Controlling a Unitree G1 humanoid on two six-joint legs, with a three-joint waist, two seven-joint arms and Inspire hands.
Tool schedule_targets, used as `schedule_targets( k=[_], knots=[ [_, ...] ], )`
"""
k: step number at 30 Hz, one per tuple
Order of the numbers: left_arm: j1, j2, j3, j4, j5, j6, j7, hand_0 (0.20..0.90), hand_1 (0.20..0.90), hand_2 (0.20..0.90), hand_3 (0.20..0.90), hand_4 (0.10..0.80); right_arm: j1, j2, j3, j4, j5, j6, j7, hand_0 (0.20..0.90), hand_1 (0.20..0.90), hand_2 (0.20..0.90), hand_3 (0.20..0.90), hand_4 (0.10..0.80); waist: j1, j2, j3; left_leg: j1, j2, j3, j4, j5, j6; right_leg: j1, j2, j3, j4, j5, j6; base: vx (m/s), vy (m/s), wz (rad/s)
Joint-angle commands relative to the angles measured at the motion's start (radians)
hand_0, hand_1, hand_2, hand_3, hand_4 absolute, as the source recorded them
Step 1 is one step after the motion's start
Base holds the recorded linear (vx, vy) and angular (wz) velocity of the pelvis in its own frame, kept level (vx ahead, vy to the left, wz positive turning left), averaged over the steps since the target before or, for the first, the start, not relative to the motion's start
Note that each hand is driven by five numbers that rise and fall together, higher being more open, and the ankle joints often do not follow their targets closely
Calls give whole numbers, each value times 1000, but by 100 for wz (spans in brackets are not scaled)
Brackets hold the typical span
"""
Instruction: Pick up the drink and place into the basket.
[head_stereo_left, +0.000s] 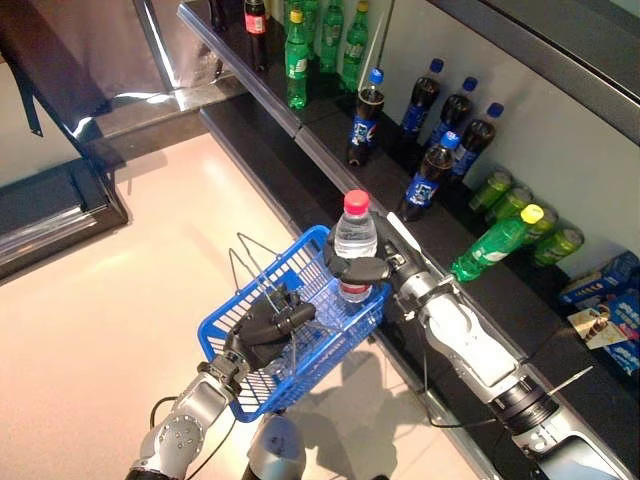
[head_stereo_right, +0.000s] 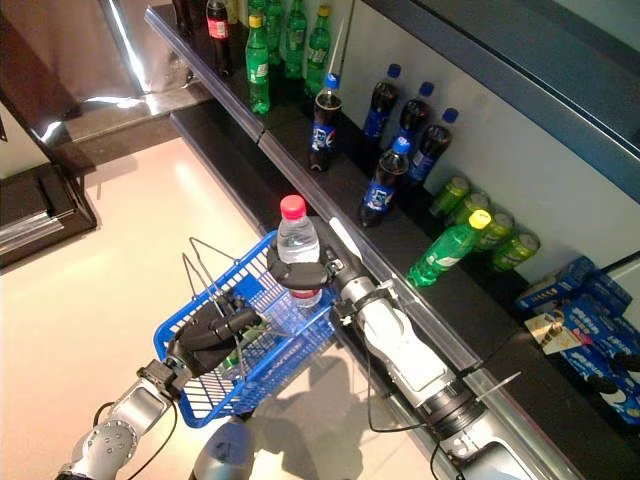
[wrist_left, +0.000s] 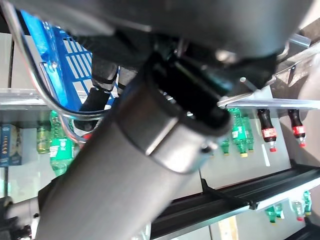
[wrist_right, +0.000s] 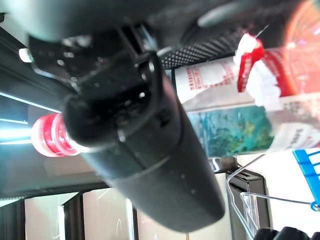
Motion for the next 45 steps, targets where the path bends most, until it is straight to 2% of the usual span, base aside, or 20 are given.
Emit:
schedule_targets(
  k=[1, 11, 13, 29, 40, 45],
  knots=[
    [-162, -31, -56, -292, -97, -79, -241, 300, 300, 300, 200, 100, -120, 12, 19, -80, -23, -137, -33, 300, 300, 300, 200, 100, 1, 16, -218, 55, 24, 32, -4, -98, 12, -10, -26, 13, 44, -8, 11, 0, 0, 0],
    [-161, -25, -73, -378, -114, -63, -305, 300, 300, 300, 200, 100, -133, -17, 53, -53, -137, -101, -54, 300, 300, 300, 200, 100, 8, 14, -223, 53, 22, 29, -4, -96, 14, -14, -28, 9, 47, -7, 10, 0, 0, 0],
    [-166, -8, -87, -426, -110, -56, -330, 300, 300, 300, 200, 100, -144, -39, 69, -40, -204, -85, -75, 300, 300, 300, 200, 100, 13, 11, -220, 54, 20, 27, -4, -97, 15, -16, -28, 8, 51, -7, 10, 0, 0, 0],
    [-178, 61, -104, -522, -96, -36, -492, 300, 300, 300, 200, 100, -176, -99, 124, 40, -329, -63, -94, 300, 300, 300, 200, 100, 26, 5, -224, 49, 17, 22, -4, -96, 15, -19, -25, 9, 53, -8, 14, 0, 0, 0],
    [-199, 106, -131, -557, -63, -74, -546, 300, 300, 300, 200, 100, -185, -116, 160, 118, -369, -11, -69, 300, 300, 300, 200, 100, 29, 2, -227, 47, 14, 19, -4, -95, 15, -21, -25, 12, 56, -8, 16, 0, 0, 2],
    [-207, 116, -130, -568, -76, -74, -557, 300, 300, 300, 200, 100, -180, -118, 173, 160, -393, -16, -54, 300, 300, 300, 200, 100, 32, -2, -227, 45, 15, 17, -4, -95, 15, -20, -25, 9, 55, -7, 17, 2, -4, 3]
  ],
)
